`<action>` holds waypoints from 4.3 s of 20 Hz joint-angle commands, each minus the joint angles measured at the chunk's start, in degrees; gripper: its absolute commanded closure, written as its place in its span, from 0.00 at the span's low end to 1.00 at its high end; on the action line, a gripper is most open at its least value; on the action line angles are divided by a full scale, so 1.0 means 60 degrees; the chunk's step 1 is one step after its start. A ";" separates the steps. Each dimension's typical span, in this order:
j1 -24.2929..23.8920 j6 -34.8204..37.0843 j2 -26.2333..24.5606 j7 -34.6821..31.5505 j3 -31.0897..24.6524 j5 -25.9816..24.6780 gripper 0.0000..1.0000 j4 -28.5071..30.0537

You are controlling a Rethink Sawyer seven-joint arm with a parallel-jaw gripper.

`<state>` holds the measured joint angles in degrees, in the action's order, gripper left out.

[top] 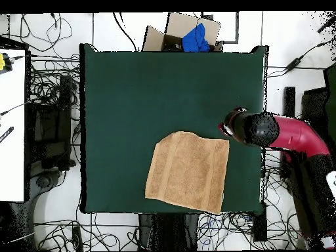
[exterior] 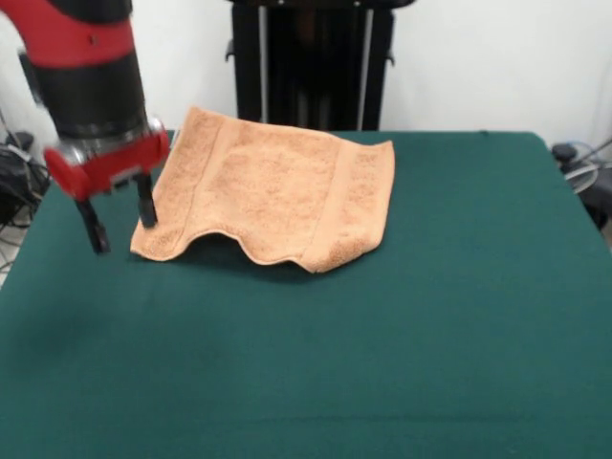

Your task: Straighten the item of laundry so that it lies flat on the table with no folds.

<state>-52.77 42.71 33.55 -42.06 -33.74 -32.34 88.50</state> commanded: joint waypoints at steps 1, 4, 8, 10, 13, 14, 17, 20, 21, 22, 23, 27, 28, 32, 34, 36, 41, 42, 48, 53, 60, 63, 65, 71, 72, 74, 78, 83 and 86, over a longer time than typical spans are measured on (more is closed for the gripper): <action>0.0558 0.1914 0.2034 -0.1942 0.1125 0.0787 0.00 0.1038; 0.0594 0.2135 0.2468 -0.1973 0.1343 0.0955 0.00 0.1435; 0.0601 0.1872 0.2520 -0.2122 0.1570 0.1067 0.00 0.2025; 0.0588 0.1618 0.2508 -0.2276 0.1684 0.1151 0.00 0.2425; 0.0633 0.1242 0.2524 -0.2475 0.1879 0.1301 0.00 0.2893; 0.0672 0.1085 0.2543 -0.2589 0.1943 0.1372 0.00 0.3077; 0.0777 0.0660 0.2635 -0.2799 0.2106 0.1514 0.00 0.3500; 0.0899 0.0113 0.2676 -0.3067 0.2279 0.1695 0.00 0.3964; 0.0941 -0.0109 0.2666 -0.3151 0.2350 0.1739 0.00 0.4119; 0.0988 -0.0398 0.2605 -0.3255 0.2421 0.1777 0.00 0.4267; 0.1016 -0.0558 0.2586 -0.3287 0.2462 0.1816 0.00 0.4360; 0.1208 -0.1099 0.2566 -0.3427 0.2694 0.2034 0.00 0.4727; 0.1278 -0.1265 0.2563 -0.3471 0.2771 0.2092 0.00 0.4806; 0.1538 -0.1721 0.2479 -0.3473 0.3073 0.2317 0.00 0.4980; 0.1639 -0.1980 0.2409 -0.3474 0.3191 0.2384 0.00 0.5063; 0.1748 -0.2212 0.2202 -0.3476 0.3293 0.2407 0.00 0.5055; 0.1871 -0.2822 0.1846 -0.3576 0.3463 0.2507 0.00 0.5138; 0.1885 -0.2985 0.1721 -0.3595 0.3491 0.2511 0.00 0.5141; 0.1936 -0.4140 0.0918 -0.3571 0.3702 0.2320 0.00 0.5074; 0.1921 -0.4867 0.0342 -0.3467 0.3757 0.2285 0.00 0.4901; 0.2022 -0.5745 -0.0376 -0.3355 0.3874 0.2278 0.00 0.4576; 0.2074 -0.6199 -0.0886 -0.3297 0.3943 0.2231 0.00 0.4313; 0.2110 -0.6562 -0.1110 -0.3280 0.3985 0.2178 0.00 0.4211; 0.1936 -0.7257 -0.1940 -0.2884 0.3865 0.2042 0.00 0.3568; 0.1888 -0.7368 -0.2118 -0.2806 0.3826 0.2004 0.00 0.3426; 0.1815 -0.7477 -0.2335 -0.2674 0.3728 0.1950 0.00 0.3202; 0.1675 -0.7666 -0.2651 -0.2429 0.3530 0.1771 0.00 0.2752; 0.1391 -0.7750 -0.3020 -0.2103 0.3206 0.1411 0.00 0.2152; 0.1161 -0.7795 -0.3536 -0.2033 0.2896 0.1253 0.00 0.1810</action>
<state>-43.99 1.06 24.14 -46.45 -12.08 -22.66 114.15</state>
